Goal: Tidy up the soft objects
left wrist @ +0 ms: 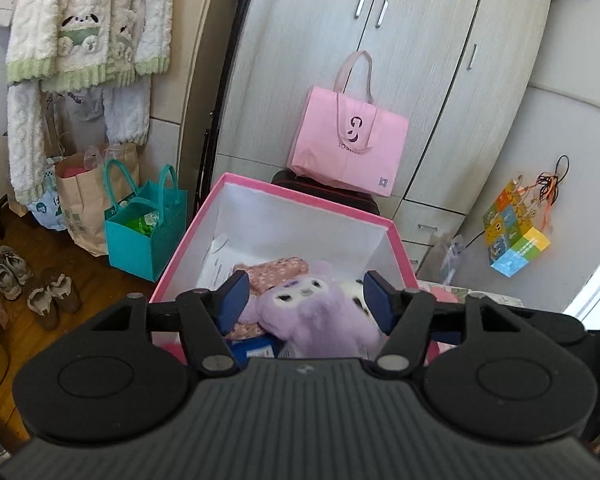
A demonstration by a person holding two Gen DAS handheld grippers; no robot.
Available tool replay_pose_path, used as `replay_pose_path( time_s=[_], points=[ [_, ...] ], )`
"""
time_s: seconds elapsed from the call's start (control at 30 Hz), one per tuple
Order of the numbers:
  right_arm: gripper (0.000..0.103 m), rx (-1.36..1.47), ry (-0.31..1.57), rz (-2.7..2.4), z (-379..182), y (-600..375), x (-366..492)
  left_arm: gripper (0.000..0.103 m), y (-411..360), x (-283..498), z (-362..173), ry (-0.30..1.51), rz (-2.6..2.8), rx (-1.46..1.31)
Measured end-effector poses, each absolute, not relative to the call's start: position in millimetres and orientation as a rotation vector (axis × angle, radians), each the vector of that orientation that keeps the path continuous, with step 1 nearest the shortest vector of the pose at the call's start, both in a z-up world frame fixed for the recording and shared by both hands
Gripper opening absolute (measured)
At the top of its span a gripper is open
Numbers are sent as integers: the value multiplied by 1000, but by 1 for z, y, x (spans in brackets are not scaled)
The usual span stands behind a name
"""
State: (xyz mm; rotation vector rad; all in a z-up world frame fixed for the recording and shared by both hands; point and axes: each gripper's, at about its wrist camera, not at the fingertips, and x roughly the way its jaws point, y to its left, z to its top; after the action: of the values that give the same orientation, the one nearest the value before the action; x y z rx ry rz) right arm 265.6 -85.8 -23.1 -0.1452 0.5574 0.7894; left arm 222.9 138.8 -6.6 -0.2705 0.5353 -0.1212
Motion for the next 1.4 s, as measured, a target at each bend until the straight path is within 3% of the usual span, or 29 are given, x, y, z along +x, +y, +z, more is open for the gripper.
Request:
replay_pose_path(
  time_s=[0.9,1.13,1.23,1.3,1.4],
  points=[
    [78,-104,442,505,20,-201,144,70,68,89,32,419,-239,-111],
    [83,-104,439,416,16,-227,116,82,54,77,26,430,-242,-86],
    [85,-87,454,373,15,-236,112,94,49,79,23,455,-237,-71],
    [98,-74,458,333,17,-239,112,100,45,82,23,470,-236,-58],
    [103,-63,485,280,17,-243,113,101,39,88,23,509,-219,-35]
  ],
)
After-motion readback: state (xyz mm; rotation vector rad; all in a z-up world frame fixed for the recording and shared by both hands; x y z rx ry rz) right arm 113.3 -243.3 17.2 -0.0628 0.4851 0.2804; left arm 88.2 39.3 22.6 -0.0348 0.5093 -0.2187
